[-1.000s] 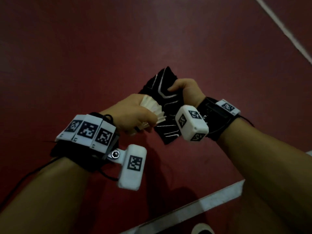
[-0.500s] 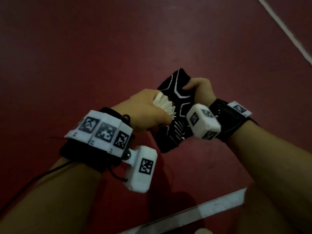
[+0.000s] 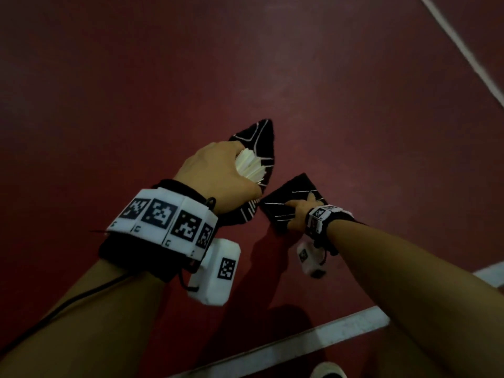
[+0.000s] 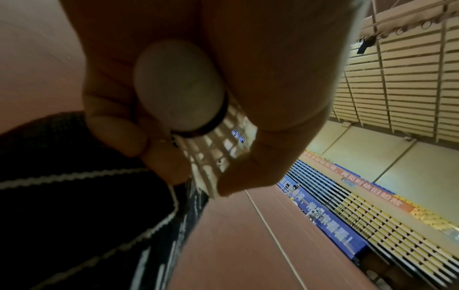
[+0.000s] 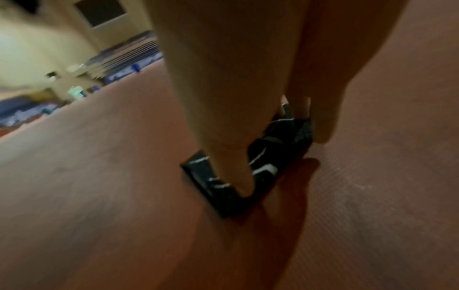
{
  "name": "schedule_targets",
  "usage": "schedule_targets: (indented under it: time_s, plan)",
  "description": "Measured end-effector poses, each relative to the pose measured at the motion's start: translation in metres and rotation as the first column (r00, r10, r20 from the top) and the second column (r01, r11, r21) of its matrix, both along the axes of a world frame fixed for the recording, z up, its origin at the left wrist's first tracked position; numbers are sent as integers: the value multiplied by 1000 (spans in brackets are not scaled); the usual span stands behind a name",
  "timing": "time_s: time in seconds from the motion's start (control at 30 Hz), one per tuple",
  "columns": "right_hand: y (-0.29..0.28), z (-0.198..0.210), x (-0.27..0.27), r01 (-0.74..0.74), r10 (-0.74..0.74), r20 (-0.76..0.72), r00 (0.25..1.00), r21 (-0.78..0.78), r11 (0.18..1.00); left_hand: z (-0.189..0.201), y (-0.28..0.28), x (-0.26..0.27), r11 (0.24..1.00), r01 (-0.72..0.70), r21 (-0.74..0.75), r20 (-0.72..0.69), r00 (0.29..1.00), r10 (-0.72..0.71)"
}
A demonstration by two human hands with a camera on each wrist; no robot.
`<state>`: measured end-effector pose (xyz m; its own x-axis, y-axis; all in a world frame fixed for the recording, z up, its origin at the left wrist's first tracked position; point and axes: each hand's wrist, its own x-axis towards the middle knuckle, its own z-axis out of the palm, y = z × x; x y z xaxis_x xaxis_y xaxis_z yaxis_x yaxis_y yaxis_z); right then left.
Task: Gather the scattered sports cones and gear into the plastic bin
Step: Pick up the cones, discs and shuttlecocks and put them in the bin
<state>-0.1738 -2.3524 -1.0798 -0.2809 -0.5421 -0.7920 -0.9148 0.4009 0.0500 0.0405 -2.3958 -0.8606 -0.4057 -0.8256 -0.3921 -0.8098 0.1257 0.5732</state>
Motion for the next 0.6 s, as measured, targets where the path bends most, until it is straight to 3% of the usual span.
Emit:
schedule_targets:
  time_s: [0.13,0.27,0.33,0.4,0.5,0.53,0.6]
  plan:
    - [5,4,15,-85,87,0,996,-221,972,-2,-1,0,1000,2,-10,-46,999,-2]
    - [-1,31,38,92,-49,140,989,-318,944,-6,-6,2,1000,-11,-12,-75,997,11]
    - [-10,60,47,241,-139,267,954,-398,885,-7,-10,4,999,-47,-15,-111,993,45]
    - [-19,93,50,454,-241,450,860,-458,764,-6,-14,6,994,-111,-14,-166,980,108]
    - [-25,142,49,741,-307,733,607,-383,552,2,-19,5,968,-247,37,-303,921,246]
    - [-24,153,48,784,-313,770,556,-362,503,5,-20,3,957,-284,57,-356,890,286]
    - [-20,174,42,815,-312,793,524,-360,453,11,-22,-2,933,-345,100,-430,831,353]
